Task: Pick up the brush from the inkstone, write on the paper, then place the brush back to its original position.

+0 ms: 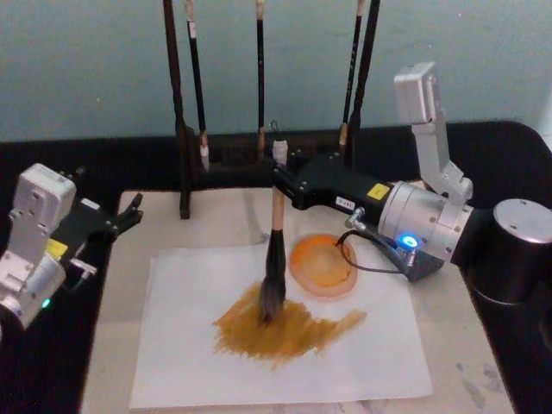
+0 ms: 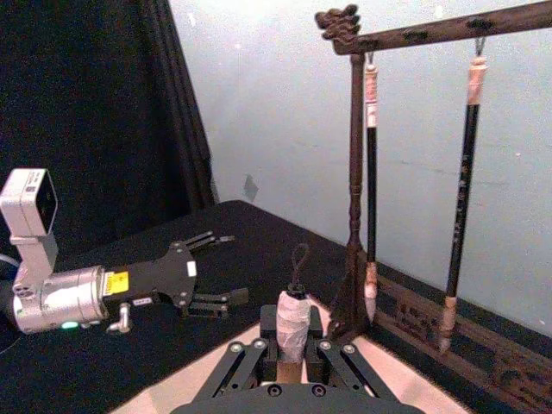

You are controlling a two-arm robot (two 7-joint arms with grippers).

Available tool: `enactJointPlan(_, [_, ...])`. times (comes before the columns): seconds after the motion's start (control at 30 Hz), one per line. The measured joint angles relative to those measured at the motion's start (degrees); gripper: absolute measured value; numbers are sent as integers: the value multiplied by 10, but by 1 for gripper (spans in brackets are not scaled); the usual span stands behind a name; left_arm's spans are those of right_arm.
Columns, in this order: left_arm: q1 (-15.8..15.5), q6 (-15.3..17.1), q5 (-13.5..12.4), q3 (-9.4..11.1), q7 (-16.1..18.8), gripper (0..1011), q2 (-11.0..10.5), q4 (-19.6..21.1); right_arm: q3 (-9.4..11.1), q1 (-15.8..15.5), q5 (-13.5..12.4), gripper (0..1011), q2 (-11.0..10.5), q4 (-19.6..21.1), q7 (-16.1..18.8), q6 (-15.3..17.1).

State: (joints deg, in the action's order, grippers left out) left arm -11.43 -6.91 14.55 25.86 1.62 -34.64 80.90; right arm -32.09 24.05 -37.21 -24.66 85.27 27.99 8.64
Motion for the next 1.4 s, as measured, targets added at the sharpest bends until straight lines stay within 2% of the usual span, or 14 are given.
enactJointPlan(0.4, [0, 0, 0, 0, 0, 1010, 0, 0, 12, -6, 1, 176, 0, 6, -4, -4])
enactJointPlan(0.63, [0, 0, 0, 0, 0, 1010, 0, 0, 9, 6, -1, 176, 13, 3, 23, -27])
enactJointPlan(0.83, [0, 0, 0, 0, 0, 1010, 0, 0, -12, 31, 1, 175, 25, -4, 59, -45])
enactJointPlan(0.97, [0, 0, 0, 0, 0, 1010, 0, 0, -29, 45, 14, 175, 26, -5, 73, -47])
enactJointPlan(1.23, [0, 0, 0, 0, 0, 1010, 0, 0, -67, 69, 46, 176, 15, -2, 91, -23])
enactJointPlan(1.4, [0, 0, 0, 0, 0, 1010, 0, 0, -73, 68, 51, 176, 9, 0, 90, -13])
